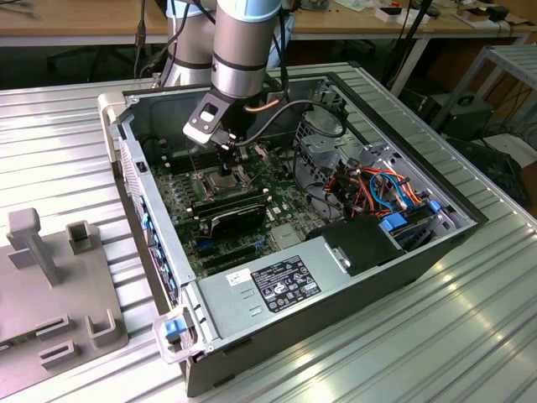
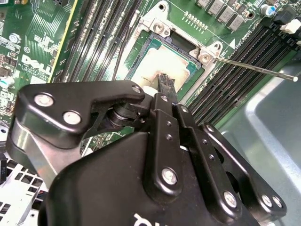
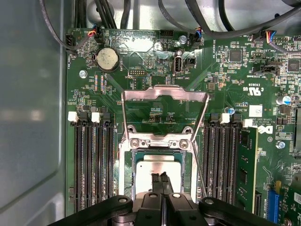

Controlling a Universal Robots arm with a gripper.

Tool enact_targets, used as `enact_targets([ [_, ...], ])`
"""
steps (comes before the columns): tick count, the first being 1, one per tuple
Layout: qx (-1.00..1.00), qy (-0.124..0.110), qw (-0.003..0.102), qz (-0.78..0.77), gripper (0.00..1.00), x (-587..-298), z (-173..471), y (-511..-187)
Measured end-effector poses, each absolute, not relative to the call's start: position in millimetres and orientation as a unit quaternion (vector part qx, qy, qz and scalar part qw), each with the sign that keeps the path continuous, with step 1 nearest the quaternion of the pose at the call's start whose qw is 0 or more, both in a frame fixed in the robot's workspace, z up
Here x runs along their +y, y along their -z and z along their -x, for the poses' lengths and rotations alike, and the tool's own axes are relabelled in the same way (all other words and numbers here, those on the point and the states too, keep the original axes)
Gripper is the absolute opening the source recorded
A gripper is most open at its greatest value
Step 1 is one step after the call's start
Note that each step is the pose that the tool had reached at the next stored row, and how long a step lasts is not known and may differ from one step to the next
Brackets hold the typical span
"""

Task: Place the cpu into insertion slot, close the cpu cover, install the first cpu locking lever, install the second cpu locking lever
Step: 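Close the cpu cover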

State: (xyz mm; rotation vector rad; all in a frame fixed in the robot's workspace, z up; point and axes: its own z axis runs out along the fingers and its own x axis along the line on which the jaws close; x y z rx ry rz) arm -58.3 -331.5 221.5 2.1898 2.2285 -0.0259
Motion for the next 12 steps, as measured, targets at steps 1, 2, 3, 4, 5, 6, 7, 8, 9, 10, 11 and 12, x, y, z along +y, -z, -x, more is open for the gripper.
enact_targets([
  [1, 0.713, 0.008, 0.009, -0.701, 0.11, -331.5, 58.3, -221.5],
  [2, 0.713, 0.008, 0.009, -0.701, 0.11, -331.5, 58.3, -221.6],
  [3, 0.713, 0.008, 0.009, -0.701, 0.11, -331.5, 58.3, -221.8],
  [4, 0.713, 0.008, 0.009, -0.701, 0.11, -331.5, 58.3, -221.9],
  [5, 0.713, 0.008, 0.009, -0.701, 0.11, -331.5, 58.3, -221.9],
  [6, 0.713, 0.008, 0.009, -0.701, 0.11, -331.5, 58.3, -221.9],
  [7, 0.713, 0.008, 0.009, -0.701, 0.11, -331.5, 58.3, -221.9],
  [8, 0.713, 0.008, 0.009, -0.701, 0.11, -331.5, 58.3, -222.0],
  [9, 0.713, 0.009, 0.009, -0.701, 0.11, -331.6, 58.4, -222.4],
  [10, 0.713, 0.008, 0.009, -0.701, 0.11, -331.6, 58.4, -222.9],
  [11, 0.713, 0.008, 0.009, -0.701, 0.11, -331.5, 58.3, -223.9],
  [12, 0.713, 0.008, 0.009, -0.701, 0.11, -331.5, 58.3, -225.5],
])
